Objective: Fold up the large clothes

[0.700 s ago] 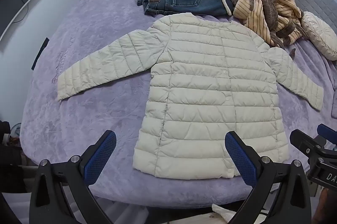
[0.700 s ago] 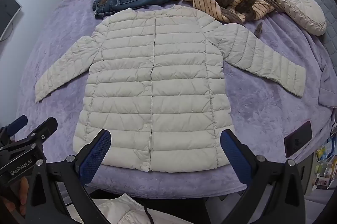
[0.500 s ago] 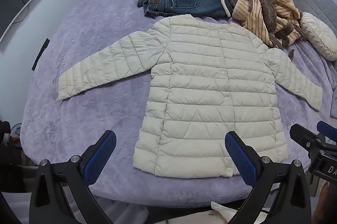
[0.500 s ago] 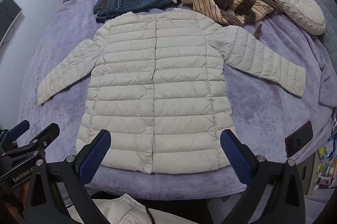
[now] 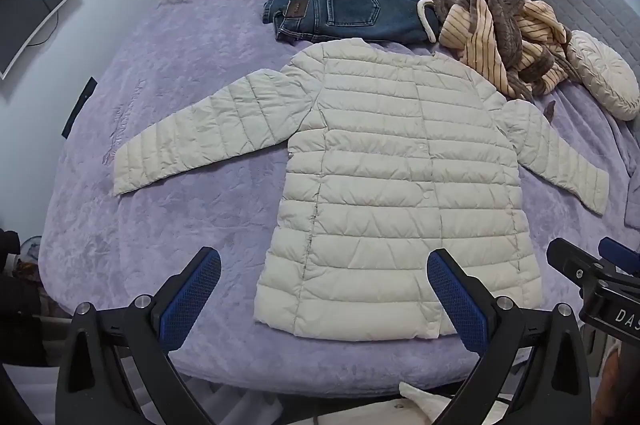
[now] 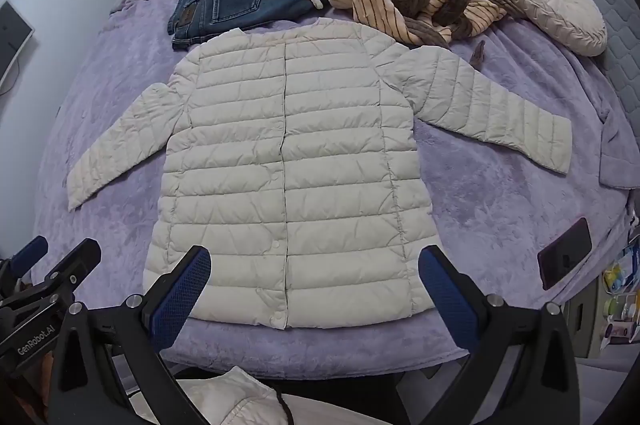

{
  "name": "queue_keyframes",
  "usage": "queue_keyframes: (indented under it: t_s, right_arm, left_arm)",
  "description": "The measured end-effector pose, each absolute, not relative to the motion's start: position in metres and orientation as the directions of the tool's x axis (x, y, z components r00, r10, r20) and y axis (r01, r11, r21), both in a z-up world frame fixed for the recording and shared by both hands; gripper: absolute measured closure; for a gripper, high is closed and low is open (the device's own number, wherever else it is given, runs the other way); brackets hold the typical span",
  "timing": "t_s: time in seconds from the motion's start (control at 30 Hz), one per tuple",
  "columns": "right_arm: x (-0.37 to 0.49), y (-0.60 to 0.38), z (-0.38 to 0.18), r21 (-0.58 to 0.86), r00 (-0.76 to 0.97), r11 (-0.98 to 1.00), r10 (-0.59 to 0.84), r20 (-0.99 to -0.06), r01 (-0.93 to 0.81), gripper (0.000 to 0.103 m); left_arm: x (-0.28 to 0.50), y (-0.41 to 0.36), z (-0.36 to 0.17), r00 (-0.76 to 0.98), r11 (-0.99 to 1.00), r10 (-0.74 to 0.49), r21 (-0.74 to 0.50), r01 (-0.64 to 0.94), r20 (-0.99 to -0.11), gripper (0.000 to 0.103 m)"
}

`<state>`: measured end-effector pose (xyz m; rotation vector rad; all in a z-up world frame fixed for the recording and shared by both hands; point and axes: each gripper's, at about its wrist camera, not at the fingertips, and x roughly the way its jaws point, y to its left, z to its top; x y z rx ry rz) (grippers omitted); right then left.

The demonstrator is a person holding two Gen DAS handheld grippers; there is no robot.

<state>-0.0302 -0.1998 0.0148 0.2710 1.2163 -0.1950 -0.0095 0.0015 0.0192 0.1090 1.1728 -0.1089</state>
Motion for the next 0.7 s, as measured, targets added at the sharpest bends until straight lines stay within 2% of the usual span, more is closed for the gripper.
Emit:
queue_keyframes:
  t_s: [0.7]
  right_arm:
    - [-0.0303, -0.2005, 0.0157, 0.096, 0.337, 0.952, -0.008, -0.941, 0.291, 0.0]
  left_arm:
    - [-0.006, 0.0065, 0.02, 0.387, 0.99, -0.027, 0.03, 0.138, -0.922, 0.0]
